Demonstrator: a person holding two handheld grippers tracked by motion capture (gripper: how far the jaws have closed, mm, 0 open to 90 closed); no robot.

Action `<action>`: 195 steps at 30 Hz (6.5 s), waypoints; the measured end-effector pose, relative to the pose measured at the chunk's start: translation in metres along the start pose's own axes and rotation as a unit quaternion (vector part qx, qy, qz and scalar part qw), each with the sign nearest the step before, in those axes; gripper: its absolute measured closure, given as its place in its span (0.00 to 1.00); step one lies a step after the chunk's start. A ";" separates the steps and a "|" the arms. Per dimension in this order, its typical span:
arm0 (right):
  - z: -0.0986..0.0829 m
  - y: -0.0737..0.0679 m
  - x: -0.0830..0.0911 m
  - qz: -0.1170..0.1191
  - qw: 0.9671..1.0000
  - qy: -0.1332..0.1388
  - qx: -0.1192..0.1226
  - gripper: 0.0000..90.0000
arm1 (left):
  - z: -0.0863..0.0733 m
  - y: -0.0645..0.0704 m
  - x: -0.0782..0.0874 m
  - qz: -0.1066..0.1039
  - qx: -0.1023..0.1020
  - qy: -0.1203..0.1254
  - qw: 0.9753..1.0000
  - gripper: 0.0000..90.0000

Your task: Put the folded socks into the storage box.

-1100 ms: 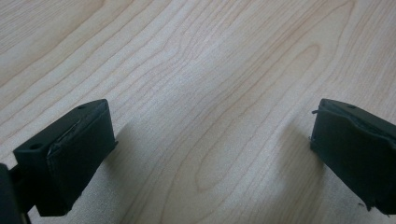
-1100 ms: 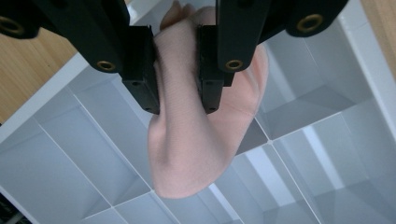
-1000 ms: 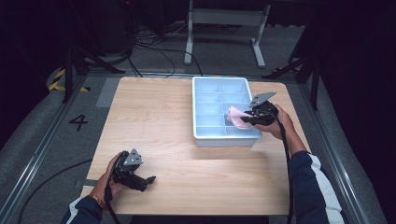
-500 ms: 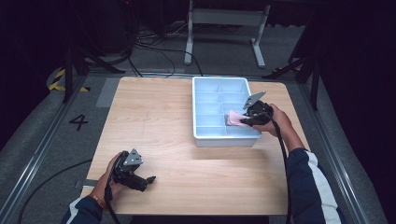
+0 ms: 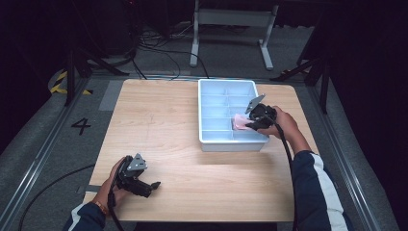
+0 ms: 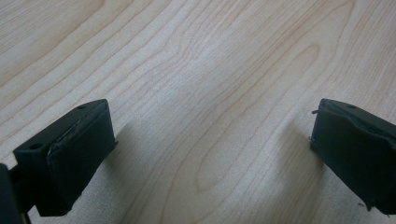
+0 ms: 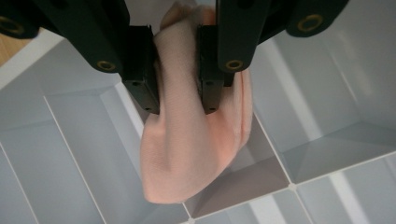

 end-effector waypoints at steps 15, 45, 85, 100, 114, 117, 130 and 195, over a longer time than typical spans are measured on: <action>-0.002 -0.004 -0.001 0.010 1.000 -0.007 0.015 0.80 | 0.000 0.000 0.000 0.000 0.000 0.000 1.000 0.00; -0.001 -0.005 -0.029 0.009 0.996 -0.083 0.016 0.78 | 0.000 0.000 0.000 0.000 0.000 0.000 1.000 0.00; -0.004 0.003 0.014 -0.008 0.998 0.036 -0.050 0.75 | 0.000 0.000 0.000 0.000 0.000 0.000 1.000 0.00; 0.003 -0.008 0.035 -0.021 0.997 0.065 -0.044 0.69 | 0.000 0.000 0.000 0.000 0.000 0.000 1.000 0.00; 0.003 -0.020 0.061 -0.032 0.995 0.081 -0.043 0.65 | 0.000 0.000 0.000 0.000 0.000 0.000 1.000 0.00; 0.003 -0.022 0.065 -0.035 0.995 0.085 -0.044 0.62 | 0.000 0.000 0.000 0.000 0.000 0.000 1.000 0.00; -0.004 -0.034 0.078 -0.045 0.994 0.090 -0.045 0.57 | 0.000 0.000 0.000 0.000 0.000 0.000 1.000 0.00; -0.106 -0.094 0.105 -0.068 0.987 0.118 -0.081 0.44 | 0.000 0.000 0.000 0.001 0.001 0.001 1.000 0.00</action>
Point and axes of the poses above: each handheld gripper's, and its own axes: x roughly backward along the jaws, z roughly out of its top, y roughly to its right, the point moved 4 cm from there along -x, roughly forward along the jaws, and after that the axes turned 14 degrees about y, right-handed, at the moved point
